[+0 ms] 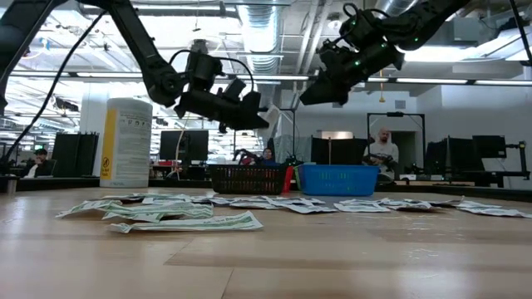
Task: Pick & Place First Aid Supplies
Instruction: Put the bandage into the red basket
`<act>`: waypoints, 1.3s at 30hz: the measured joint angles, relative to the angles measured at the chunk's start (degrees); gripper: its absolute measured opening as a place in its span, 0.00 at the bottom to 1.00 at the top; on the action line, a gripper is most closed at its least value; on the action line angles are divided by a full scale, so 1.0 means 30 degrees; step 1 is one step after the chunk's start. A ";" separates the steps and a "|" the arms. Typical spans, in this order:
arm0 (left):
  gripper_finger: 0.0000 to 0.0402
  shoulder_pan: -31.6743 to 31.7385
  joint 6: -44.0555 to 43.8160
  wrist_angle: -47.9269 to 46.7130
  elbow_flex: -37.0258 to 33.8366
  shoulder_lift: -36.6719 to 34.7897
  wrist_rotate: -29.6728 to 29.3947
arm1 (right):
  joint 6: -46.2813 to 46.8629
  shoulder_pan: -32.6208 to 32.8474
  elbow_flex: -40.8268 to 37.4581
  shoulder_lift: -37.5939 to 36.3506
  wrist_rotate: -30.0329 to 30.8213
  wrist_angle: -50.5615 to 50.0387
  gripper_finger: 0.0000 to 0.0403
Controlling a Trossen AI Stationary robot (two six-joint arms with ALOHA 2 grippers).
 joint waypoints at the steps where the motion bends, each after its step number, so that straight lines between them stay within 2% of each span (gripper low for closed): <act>1: 0.02 -0.0021 -0.0161 -0.0107 -0.0007 -0.0084 -0.0054 | 0.0001 -0.0025 0.0000 0.0000 -0.0006 -0.0139 0.33; 5: 0.05 -0.0163 0.0068 -0.0086 0.0000 -0.0225 -0.0430 | 0.0007 -0.0214 0.0000 0.0000 -0.0020 -0.0620 0.34; 16: 0.23 0.0022 -0.0152 -0.0436 0.0000 -0.0232 -0.0503 | 0.0000 -0.0753 0.0000 0.0007 0.0039 -0.2185 0.32; 20: 0.26 -0.0044 -0.1037 -0.0469 -0.0231 -0.0254 -0.0473 | 0.0000 -0.0534 0.0000 0.0007 0.0038 -0.2187 0.32; 23: 0.27 -0.0164 -0.1982 -0.0793 -0.0610 -0.0606 0.0415 | -0.0027 -0.0182 0.0000 0.0007 0.0068 -0.2191 0.32; 28: 0.28 -0.0692 -0.2271 -0.1805 -0.1902 -0.2485 0.2885 | -0.2010 0.1554 0.0000 0.0007 0.0895 -0.2785 0.32; 33: 0.28 -0.1457 -0.2291 -0.2313 -0.4171 -0.5529 0.2867 | -0.2803 0.3212 -0.0007 0.0007 0.3477 -0.2761 0.32; 39: 0.28 -0.2931 -0.3832 -0.2395 -0.7088 -0.9489 0.2901 | -0.2845 0.4592 -0.0007 0.0007 0.3907 -0.2592 0.32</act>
